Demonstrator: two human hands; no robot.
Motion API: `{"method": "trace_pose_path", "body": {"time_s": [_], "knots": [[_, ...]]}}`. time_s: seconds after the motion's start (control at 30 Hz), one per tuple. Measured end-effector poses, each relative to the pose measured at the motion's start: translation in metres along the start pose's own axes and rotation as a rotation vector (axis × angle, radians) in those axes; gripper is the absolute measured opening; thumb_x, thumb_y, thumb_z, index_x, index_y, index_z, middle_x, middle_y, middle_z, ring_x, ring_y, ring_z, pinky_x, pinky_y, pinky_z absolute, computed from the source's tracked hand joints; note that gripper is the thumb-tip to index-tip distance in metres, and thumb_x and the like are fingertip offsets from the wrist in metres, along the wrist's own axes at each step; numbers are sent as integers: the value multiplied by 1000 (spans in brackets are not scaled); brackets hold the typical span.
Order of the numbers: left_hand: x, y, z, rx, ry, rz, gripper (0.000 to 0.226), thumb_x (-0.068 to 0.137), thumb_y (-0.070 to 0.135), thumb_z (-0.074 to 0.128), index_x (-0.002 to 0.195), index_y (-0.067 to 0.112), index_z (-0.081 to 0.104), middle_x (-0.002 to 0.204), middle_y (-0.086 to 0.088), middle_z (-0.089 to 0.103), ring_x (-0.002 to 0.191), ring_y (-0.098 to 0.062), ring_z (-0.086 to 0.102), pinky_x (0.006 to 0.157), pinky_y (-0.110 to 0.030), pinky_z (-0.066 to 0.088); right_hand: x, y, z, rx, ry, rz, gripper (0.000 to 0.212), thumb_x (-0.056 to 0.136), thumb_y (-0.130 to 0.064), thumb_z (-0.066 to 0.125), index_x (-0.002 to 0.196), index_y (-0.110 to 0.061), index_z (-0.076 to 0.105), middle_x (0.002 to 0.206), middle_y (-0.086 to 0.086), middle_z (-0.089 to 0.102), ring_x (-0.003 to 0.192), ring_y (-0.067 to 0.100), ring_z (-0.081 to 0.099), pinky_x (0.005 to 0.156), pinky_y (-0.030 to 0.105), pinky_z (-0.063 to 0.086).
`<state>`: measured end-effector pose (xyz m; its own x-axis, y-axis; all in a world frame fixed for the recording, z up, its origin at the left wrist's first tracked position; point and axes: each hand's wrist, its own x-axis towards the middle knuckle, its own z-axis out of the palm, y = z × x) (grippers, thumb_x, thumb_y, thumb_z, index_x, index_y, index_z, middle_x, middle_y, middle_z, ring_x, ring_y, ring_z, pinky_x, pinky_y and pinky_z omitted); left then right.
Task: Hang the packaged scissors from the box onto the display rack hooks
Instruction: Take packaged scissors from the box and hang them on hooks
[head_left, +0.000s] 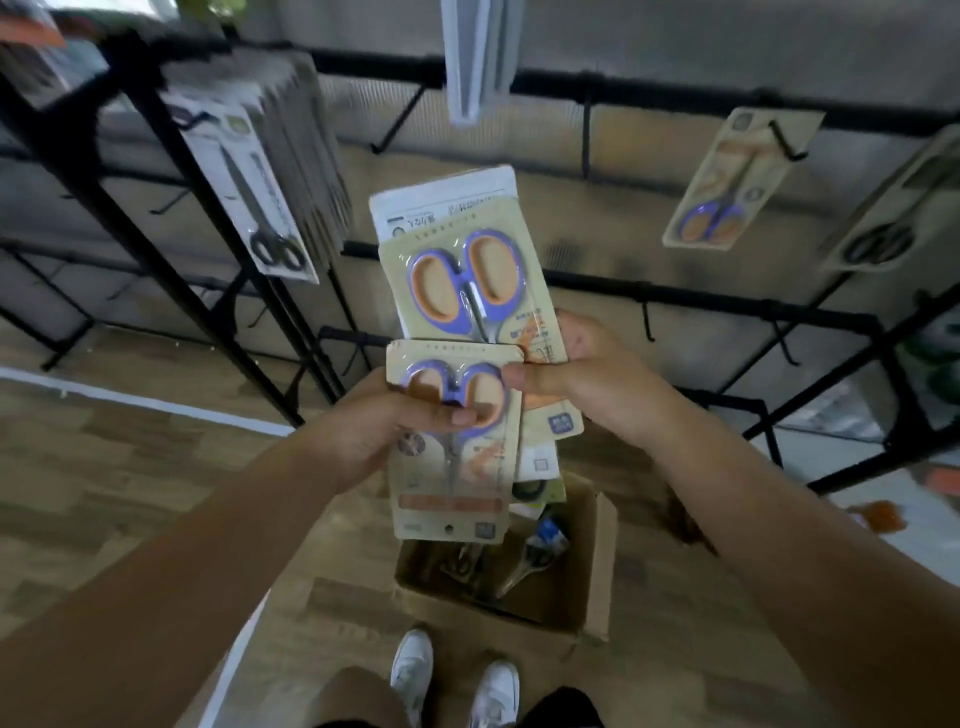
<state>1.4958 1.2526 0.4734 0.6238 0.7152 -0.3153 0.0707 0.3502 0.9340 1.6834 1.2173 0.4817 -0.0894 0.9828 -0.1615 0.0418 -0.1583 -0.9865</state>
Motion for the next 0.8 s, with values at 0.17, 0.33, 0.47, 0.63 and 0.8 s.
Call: {"method": "trace_pose_path", "body": {"time_s": [0.17,0.33,0.47,0.63,0.8], "knots": [[-31,50,12,-68,58,148,18,56,1,66,57,20,68,50,14,58,44,0,55,41,-12,36,-18,-60,5,1,-5,-120,26,80,-8,63,104,-16,61,99,-1,70,87,11,68,78,28,56],[-46,89,9,9,96,330,46,59,5,74,105,7,67,88,-1,73,83,-17,69,61,-23,51,-30,-108,25,8,78,-206,21,94,-22,51,112,-18,61,110,0,69,98,15,67,83,32,56],[-57,112,6,18,188,406,21,75,5,70,94,13,67,83,1,74,84,-19,69,76,-36,54,-29,-131,42,94,132,-206,29,96,-32,46,120,-19,58,113,6,69,103,25,66,87,43,53],[-63,126,-5,-82,171,441,34,69,15,68,102,10,66,92,-6,73,90,-28,69,81,-44,54,-20,-149,62,298,164,-279,18,96,-22,48,109,-20,60,100,3,72,88,21,70,71,37,57],[-65,137,-21,-143,184,467,48,69,17,68,114,1,63,109,-20,68,100,-38,65,88,-51,52,1,-157,79,467,306,-338,16,88,-11,60,101,-9,67,96,14,70,82,28,67,71,38,56]]}}
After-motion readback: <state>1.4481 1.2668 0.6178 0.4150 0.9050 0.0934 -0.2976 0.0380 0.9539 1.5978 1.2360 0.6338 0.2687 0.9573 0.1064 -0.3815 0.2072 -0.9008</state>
